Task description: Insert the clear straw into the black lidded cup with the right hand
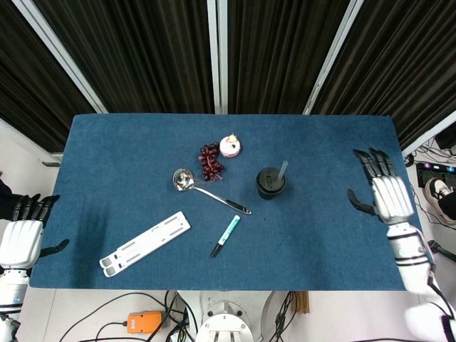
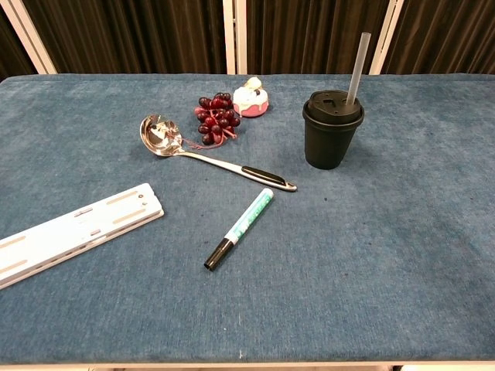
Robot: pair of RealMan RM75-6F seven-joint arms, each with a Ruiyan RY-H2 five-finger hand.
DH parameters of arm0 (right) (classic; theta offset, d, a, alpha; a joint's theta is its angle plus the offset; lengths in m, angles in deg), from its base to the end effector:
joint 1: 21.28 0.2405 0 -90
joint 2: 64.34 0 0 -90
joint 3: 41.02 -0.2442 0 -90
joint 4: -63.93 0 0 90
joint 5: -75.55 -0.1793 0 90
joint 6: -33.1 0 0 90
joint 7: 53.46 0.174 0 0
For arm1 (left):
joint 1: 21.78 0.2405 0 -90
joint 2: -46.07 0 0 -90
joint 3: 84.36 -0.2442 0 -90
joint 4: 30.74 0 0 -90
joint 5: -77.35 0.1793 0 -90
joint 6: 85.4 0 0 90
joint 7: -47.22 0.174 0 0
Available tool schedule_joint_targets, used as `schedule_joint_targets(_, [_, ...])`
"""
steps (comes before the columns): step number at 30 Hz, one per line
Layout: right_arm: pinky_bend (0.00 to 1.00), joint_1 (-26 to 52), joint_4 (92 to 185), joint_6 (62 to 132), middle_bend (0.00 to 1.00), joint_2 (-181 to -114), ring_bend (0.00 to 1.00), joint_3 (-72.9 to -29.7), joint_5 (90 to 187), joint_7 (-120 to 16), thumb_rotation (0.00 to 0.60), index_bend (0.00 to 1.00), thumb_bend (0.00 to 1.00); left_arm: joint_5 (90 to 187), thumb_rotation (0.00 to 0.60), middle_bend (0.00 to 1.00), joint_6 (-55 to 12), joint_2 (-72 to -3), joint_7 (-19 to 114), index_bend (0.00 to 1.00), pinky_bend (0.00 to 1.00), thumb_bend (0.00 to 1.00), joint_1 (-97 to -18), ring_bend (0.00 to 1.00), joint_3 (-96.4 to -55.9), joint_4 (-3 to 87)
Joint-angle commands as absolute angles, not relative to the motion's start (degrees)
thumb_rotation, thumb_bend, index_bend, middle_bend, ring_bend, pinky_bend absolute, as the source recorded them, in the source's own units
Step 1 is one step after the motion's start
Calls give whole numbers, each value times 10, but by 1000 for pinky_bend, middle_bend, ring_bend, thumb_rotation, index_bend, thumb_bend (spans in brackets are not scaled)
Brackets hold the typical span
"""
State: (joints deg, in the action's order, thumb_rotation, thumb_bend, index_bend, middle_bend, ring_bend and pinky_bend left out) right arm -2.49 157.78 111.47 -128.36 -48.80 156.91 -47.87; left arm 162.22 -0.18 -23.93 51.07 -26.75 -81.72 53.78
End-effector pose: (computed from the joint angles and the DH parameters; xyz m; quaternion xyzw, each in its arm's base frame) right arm -0.2333 -0.2865 0.1808 0.6003 -0.3815 0.4738 0.5193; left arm -0.3071 0.2087 0.1634 -0.6048 -0.3622 -0.3558 0.6136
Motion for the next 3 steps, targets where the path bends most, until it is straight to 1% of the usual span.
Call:
schedule_joint_targets(1, [41, -84, 1622, 1157, 147, -1237, 0, -447, 1570, -491, 600, 26, 539, 1623, 600, 143, -1, -241, 511, 131, 12, 36, -267, 69, -818, 537])
schedule_joint_targets(3, [41, -101, 1628, 1167, 142, -1231, 0, -437, 1573, -490, 600, 25, 539, 1623, 600, 143, -1, -243, 510, 131, 12, 36, -266, 69, -819, 536])
